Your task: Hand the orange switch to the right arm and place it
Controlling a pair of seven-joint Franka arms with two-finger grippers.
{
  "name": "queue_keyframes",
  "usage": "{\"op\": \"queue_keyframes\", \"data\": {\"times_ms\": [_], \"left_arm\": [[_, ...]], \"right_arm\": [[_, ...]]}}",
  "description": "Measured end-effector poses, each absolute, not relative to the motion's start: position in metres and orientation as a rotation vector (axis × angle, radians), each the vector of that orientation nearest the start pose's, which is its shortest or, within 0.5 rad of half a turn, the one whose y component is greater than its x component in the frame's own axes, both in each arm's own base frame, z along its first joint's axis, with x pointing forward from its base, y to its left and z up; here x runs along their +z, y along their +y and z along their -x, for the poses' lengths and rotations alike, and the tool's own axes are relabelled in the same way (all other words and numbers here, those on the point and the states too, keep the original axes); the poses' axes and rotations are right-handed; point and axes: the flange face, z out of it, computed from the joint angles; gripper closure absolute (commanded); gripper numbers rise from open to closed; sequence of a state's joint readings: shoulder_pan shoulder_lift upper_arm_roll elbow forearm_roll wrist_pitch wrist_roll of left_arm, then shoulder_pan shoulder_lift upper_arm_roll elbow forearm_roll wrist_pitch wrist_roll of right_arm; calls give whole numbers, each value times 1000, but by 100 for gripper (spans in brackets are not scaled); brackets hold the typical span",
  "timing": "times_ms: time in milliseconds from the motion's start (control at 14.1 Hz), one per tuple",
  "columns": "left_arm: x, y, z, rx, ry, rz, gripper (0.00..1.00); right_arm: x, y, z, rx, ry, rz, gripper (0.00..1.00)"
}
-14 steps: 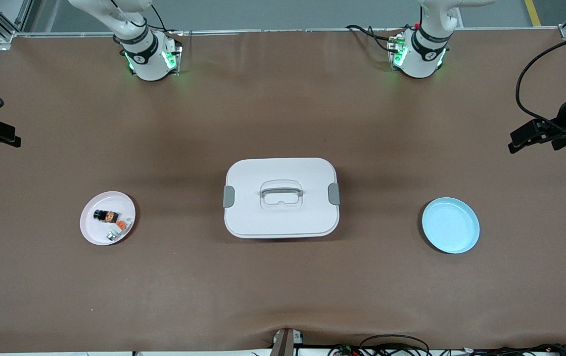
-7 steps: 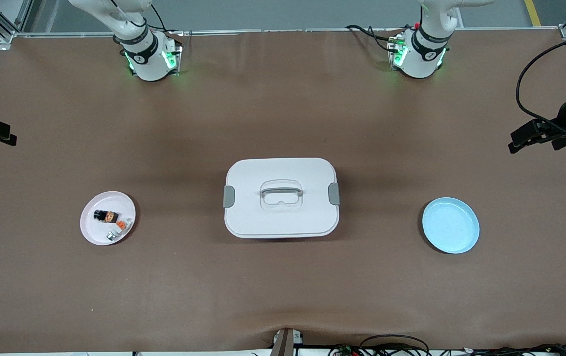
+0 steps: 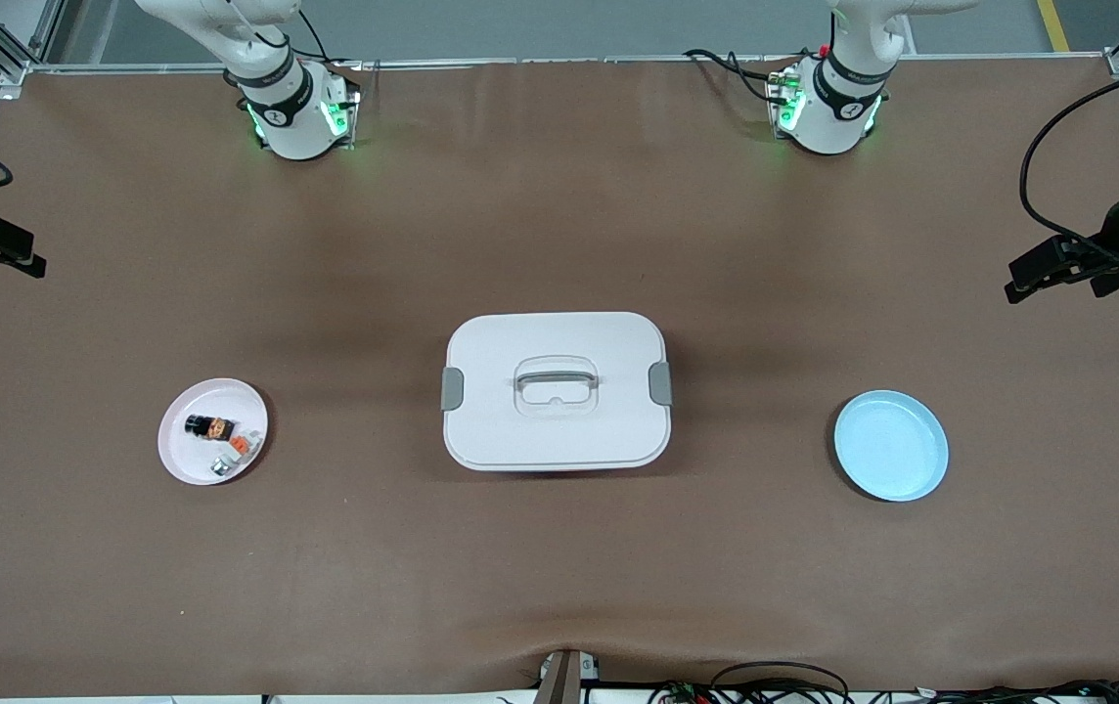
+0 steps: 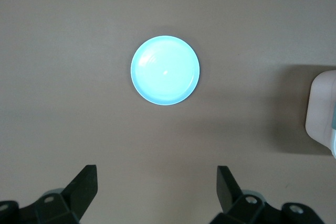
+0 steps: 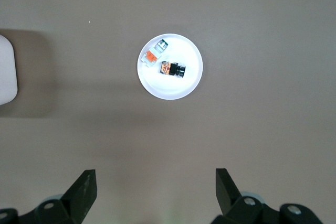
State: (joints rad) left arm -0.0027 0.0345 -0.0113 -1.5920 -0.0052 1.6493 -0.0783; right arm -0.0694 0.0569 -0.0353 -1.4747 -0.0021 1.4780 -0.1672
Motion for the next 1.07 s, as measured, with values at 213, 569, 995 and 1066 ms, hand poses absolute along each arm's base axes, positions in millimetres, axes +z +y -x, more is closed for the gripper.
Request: {"op": "queue_keyframes", "data": {"times_ms": [213,569,995,1066], "left_arm": [[602,-8,-572,-35,-104,3146,0],[602,-7,-572,-35,-105,3146,0],[602,-7,-572,-34,-105,3146,0],[602,-7,-572,-34,-105,3146,0]], "right_arm": [[630,-54,-558,79,-93,3104,0],[641,-40,-557,41,17,3103,0],[648,-51,-554,36,107,3093,0],[647,-54,-553,43,137,3089,0]]}}
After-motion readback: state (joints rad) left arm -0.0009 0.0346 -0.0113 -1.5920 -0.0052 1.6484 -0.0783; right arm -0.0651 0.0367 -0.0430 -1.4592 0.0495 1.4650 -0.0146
